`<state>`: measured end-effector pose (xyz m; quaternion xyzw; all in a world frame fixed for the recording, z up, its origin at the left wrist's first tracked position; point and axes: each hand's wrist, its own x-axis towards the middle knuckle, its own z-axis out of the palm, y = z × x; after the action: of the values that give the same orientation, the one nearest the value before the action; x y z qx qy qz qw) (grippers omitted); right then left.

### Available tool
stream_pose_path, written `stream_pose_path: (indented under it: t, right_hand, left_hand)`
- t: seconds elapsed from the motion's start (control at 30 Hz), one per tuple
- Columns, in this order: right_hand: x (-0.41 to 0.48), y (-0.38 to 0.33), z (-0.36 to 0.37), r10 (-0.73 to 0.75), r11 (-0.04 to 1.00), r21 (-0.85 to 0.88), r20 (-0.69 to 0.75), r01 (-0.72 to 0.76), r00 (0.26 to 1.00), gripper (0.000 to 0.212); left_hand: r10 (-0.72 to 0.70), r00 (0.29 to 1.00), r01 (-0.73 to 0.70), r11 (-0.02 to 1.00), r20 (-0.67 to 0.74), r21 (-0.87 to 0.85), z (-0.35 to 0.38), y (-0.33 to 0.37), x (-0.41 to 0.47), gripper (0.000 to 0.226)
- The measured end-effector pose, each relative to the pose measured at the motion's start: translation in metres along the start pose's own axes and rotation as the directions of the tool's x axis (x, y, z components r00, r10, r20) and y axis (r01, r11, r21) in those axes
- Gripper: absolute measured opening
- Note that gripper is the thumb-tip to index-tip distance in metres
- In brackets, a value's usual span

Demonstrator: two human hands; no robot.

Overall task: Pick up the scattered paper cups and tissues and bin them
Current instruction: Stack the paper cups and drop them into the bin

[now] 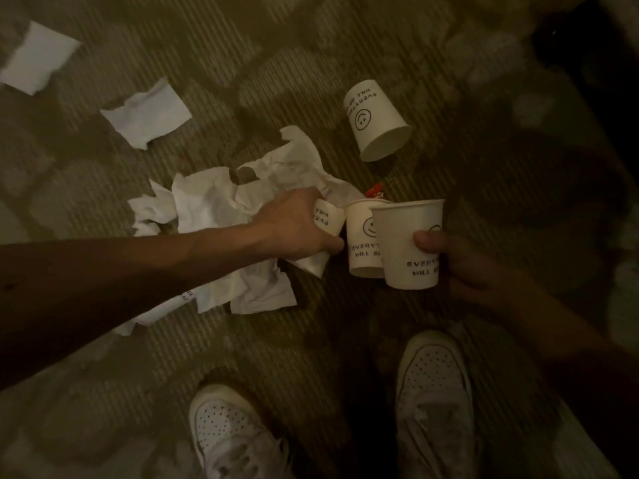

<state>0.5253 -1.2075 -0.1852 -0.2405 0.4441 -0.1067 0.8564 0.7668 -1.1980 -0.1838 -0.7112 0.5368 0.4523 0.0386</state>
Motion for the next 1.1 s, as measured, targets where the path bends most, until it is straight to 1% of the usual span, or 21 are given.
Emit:
stream_pose_path:
  t: [0.07,0.13,0.2,0.23,0.27,0.3,0.37,0.4,0.43,0.5,0.53,0.63,0.67,0.73,0.8,0.87,0.9,0.97,1.03,1.1]
  right_hand:
    - [-0.001,-0.002,0.0,-0.01,0.999,0.042,-0.014,0.01,1.0,0.093]
    - [-0.009,-0.008,0.007,-0.019,0.999,0.049,-0.004,0.019,1.0,0.087]
    - [-0.024,-0.02,0.024,-0.036,0.999,0.012,0.055,0.035,0.998,0.076]
    - [-0.036,-0.03,0.036,-0.05,0.999,-0.003,0.08,0.051,0.996,0.068]
    - [-0.05,-0.042,0.049,-0.063,0.998,-0.021,0.088,0.065,0.994,0.065]
    - [-0.065,-0.056,0.062,-0.07,0.996,-0.045,0.077,0.073,0.995,0.069]
    - [-0.103,-0.089,0.091,-0.075,0.991,-0.107,0.025,0.077,0.997,0.079]
    - [-0.125,-0.107,0.107,-0.083,0.988,-0.13,0.011,0.084,0.996,0.077]
    - [-0.148,-0.126,0.126,-0.094,0.985,-0.141,0.015,0.095,0.995,0.071]
    - [-0.199,-0.164,0.168,-0.116,0.981,-0.148,0.052,0.122,0.992,0.055]
    - [-0.226,-0.182,0.192,-0.121,0.981,-0.142,0.073,0.13,0.99,0.053]
    - [-0.304,-0.239,0.27,-0.126,0.983,-0.119,0.124,0.141,0.984,0.059]
    - [-0.328,-0.259,0.299,-0.123,0.981,-0.133,0.153,0.144,0.981,0.059]
    - [-0.377,-0.297,0.357,-0.104,0.978,-0.155,0.23,0.141,0.968,0.06]
    - [-0.417,-0.334,0.408,-0.078,0.973,-0.187,0.281,0.134,0.956,0.072]
    - [-0.447,-0.364,0.444,-0.064,0.963,-0.229,0.309,0.14,0.949,0.089]
    - [-0.462,-0.379,0.462,-0.053,0.956,-0.253,0.342,0.146,0.938,0.094]
    - [-0.488,-0.407,0.495,-0.035,0.952,-0.266,0.387,0.148,0.921,0.101]
    - [-0.506,-0.427,0.524,-0.055,0.953,-0.253,0.394,0.166,0.918,0.105]
    - [-0.522,-0.442,0.555,-0.044,0.945,-0.269,0.454,0.184,0.89,0.106]
  left_hand:
    - [-0.005,0.999,0.009,0.991,0.034,-0.135,-0.006,0.002,-0.003,0.057]
    - [0.019,0.998,0.001,0.962,0.068,-0.274,-0.021,0.01,-0.015,0.063]
    - [0.048,0.996,-0.018,0.93,0.074,-0.367,-0.041,0.022,-0.036,0.068]
    - [0.053,0.996,-0.019,0.916,0.074,-0.4,-0.051,0.03,-0.05,0.067]
    - [0.053,0.996,-0.016,0.9,0.072,-0.435,-0.062,0.038,-0.065,0.064]
    - [0.049,0.997,-0.01,0.877,0.068,-0.48,-0.073,0.047,-0.083,0.06]
    - [0.023,0.997,0.025,0.79,0.071,-0.612,-0.099,0.065,-0.122,0.05]
    - [0.009,0.996,0.052,0.723,0.085,-0.688,-0.115,0.075,-0.145,0.047]
    - [0.002,0.995,0.078,0.65,0.104,-0.756,-0.135,0.087,-0.171,0.047]
    - [-0.002,0.992,0.109,0.549,0.129,-0.828,-0.178,0.11,-0.227,0.063]
    - [-0.005,0.993,0.101,0.525,0.116,-0.845,-0.202,0.12,-0.259,0.071]
    - [-0.058,0.998,0.048,0.473,0.023,-0.88,-0.28,0.153,-0.36,0.094]
    - [-0.08,0.997,0.03,0.464,-0.008,-0.885,-0.306,0.163,-0.395,0.093]
    - [-0.118,0.992,0.007,0.435,-0.049,-0.9,-0.353,0.183,-0.462,0.077]
    - [-0.16,0.983,-0.023,0.402,-0.095,-0.915,-0.395,0.201,-0.52,0.055]
    - [-0.191,0.971,-0.062,0.38,-0.144,-0.923,-0.426,0.216,-0.566,0.042]
    - [-0.21,0.963,-0.081,0.366,-0.167,-0.927,-0.441,0.225,-0.589,0.042]
    - [-0.268,0.934,-0.14,0.334,-0.236,-0.932,-0.466,0.243,-0.637,0.049]
    - [-0.331,0.882,-0.234,0.309,-0.335,-0.922,-0.48,0.258,-0.682,0.05]
    - [-0.406,0.812,-0.328,0.276,-0.419,-0.904,-0.484,0.273,-0.724,0.047]
